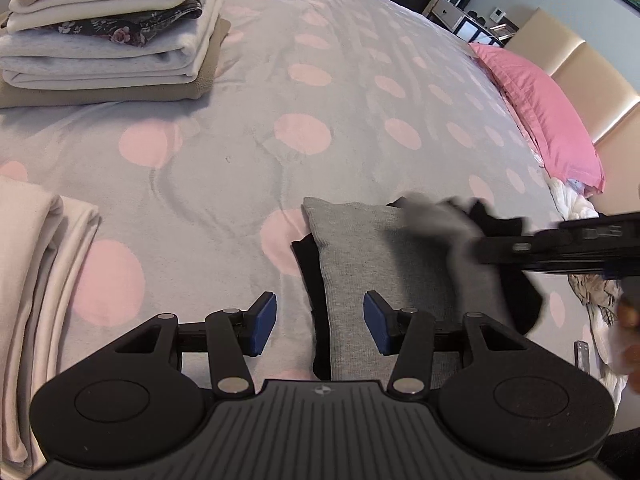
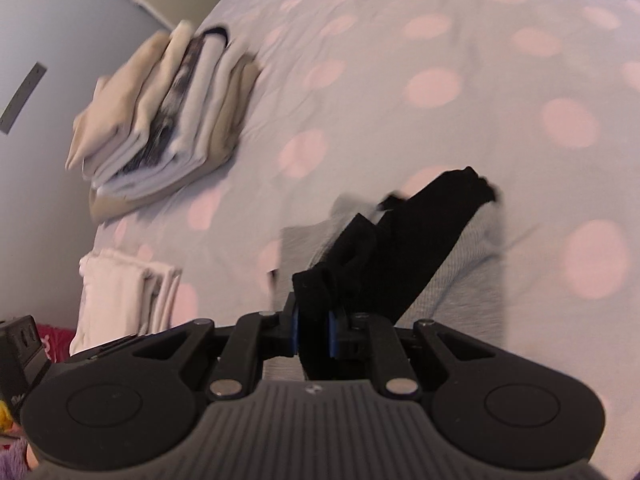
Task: Fold clothes
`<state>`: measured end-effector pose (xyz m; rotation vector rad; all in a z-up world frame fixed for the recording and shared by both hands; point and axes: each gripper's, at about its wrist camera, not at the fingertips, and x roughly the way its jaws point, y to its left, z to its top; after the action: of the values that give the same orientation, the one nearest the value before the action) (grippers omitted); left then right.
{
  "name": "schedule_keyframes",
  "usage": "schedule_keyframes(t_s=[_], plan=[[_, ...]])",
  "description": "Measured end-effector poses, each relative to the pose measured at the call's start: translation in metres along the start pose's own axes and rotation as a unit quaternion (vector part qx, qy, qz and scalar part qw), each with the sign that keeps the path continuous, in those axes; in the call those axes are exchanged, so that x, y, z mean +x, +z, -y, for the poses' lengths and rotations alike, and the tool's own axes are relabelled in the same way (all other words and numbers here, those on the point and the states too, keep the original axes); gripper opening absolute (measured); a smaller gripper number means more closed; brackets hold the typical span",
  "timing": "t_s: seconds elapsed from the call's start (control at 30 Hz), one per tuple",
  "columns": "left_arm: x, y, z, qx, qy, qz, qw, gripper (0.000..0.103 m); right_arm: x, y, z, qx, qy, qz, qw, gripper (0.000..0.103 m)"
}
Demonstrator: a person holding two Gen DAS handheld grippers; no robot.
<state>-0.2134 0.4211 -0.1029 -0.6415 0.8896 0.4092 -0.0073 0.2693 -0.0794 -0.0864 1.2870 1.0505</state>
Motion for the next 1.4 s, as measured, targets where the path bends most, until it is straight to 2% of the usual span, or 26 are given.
schedule_keyframes(t_s=[0.13,0.33,0.43,0.47,0.53,0.63,0.77,0.97,1.2,1.4], plan=[[0.005,0.000,0.002,0.023,0.031,-0.010,0.9992,0.046,0.043,0.000,-0.025,-0.013,-0.012,-0.018,1.000,0.015],[0.006,-0.001,-0.011,0.013,0.040,-0.020,0.9989,0.046,0.082,-0.002,-0.034,-0.011,-0.034,-0.045,0.998,0.016],[0.004,-0.001,-0.015,0.007,0.043,-0.019,0.9989,0.046,0.085,-0.005,-0.035,-0.012,-0.019,-0.058,0.998,0.030],[0.002,0.000,-0.015,0.005,0.042,-0.018,0.9989,0.046,0.082,-0.005,-0.038,-0.014,-0.008,-0.059,0.998,0.039],[-0.001,0.000,-0.015,0.003,0.039,-0.014,0.9991,0.046,0.073,-0.005,-0.044,-0.025,0.010,-0.056,0.998,0.039],[-0.006,-0.001,-0.010,0.007,0.035,-0.011,0.9993,0.046,0.051,-0.004,-0.052,-0.077,-0.013,-0.033,0.996,0.046],[-0.009,-0.005,0.000,0.022,0.029,-0.013,0.9992,0.046,0.025,-0.014,-0.041,-0.114,-0.042,-0.013,0.992,0.045],[-0.012,-0.019,0.013,0.033,0.014,-0.022,0.9991,0.046,0.004,-0.062,-0.007,-0.126,-0.049,0.002,0.991,0.027],[0.002,-0.050,0.028,0.054,-0.010,-0.060,0.9967,0.048,0.035,-0.138,0.005,-0.104,-0.005,-0.030,0.994,0.025],[0.010,-0.063,0.027,0.053,-0.004,-0.071,0.9961,0.049,0.031,-0.168,0.004,-0.105,0.013,-0.004,0.994,0.028]])
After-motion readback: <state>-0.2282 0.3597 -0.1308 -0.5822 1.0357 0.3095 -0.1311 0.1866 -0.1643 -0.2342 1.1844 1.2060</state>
